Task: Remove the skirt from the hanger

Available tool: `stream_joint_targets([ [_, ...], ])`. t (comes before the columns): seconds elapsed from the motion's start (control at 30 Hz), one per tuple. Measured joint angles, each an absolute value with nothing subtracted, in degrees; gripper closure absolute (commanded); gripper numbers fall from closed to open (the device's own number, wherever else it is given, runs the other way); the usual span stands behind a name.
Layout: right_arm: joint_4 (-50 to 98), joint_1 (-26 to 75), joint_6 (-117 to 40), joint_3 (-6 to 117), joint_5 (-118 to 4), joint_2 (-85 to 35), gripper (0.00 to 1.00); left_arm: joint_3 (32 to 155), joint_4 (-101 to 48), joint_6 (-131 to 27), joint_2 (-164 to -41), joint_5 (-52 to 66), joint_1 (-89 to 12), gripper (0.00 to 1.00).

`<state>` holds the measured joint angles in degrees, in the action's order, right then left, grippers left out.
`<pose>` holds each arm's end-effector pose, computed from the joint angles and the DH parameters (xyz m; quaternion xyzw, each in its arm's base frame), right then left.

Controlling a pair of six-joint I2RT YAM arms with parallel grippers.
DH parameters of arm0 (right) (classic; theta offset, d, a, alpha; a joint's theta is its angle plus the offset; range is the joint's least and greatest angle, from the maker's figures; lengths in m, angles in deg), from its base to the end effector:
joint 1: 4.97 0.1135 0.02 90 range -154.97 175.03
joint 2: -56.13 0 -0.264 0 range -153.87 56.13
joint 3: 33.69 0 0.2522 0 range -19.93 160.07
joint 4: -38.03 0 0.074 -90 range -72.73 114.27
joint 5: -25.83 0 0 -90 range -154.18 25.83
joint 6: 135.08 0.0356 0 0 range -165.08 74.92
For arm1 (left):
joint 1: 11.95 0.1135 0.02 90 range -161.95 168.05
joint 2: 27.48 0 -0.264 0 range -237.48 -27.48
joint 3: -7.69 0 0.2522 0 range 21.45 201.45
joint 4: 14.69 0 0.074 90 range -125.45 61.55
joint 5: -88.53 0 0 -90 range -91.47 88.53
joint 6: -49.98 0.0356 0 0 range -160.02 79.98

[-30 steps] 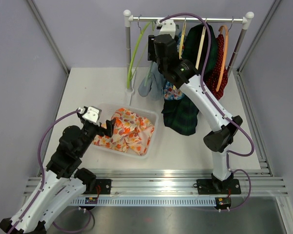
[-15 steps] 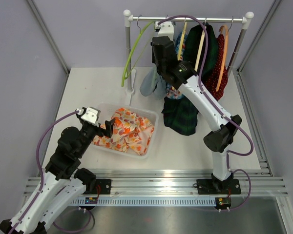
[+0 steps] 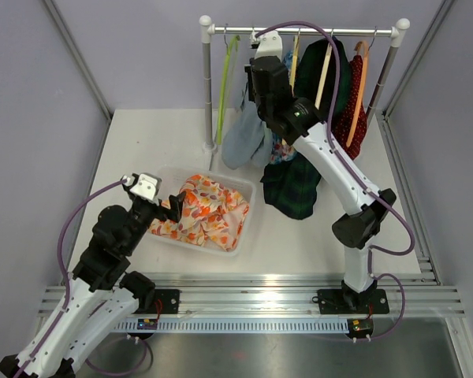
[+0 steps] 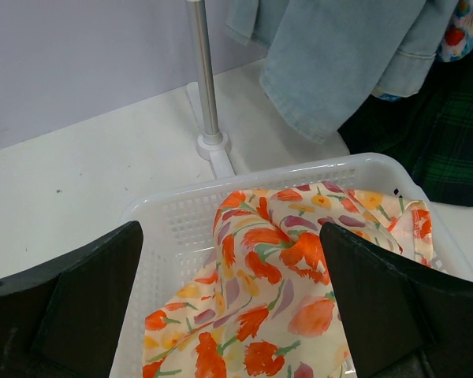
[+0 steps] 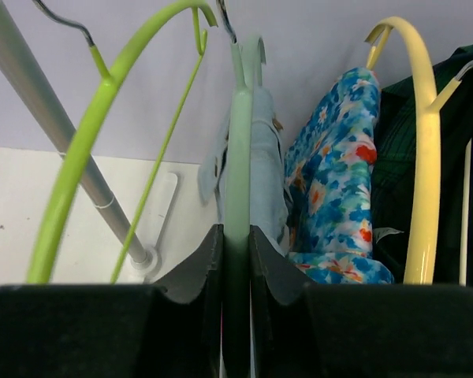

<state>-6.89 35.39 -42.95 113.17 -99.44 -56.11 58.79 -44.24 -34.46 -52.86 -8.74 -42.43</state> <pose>0.3401 0.2621 0.4827 -0.0562 0.7549 0.0045 0.6534 0.1038 -0.0559 0.3288 0.1843 0.7065 -0.1019 0.6756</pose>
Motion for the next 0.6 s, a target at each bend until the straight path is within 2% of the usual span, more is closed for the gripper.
stream_joint_targets([
  [0.6,-12.31,35.39,-42.89,118.92,-94.52,-50.32,1.0,58.33,-43.91,-34.46,-52.32,-7.91,-42.43,0.01],
])
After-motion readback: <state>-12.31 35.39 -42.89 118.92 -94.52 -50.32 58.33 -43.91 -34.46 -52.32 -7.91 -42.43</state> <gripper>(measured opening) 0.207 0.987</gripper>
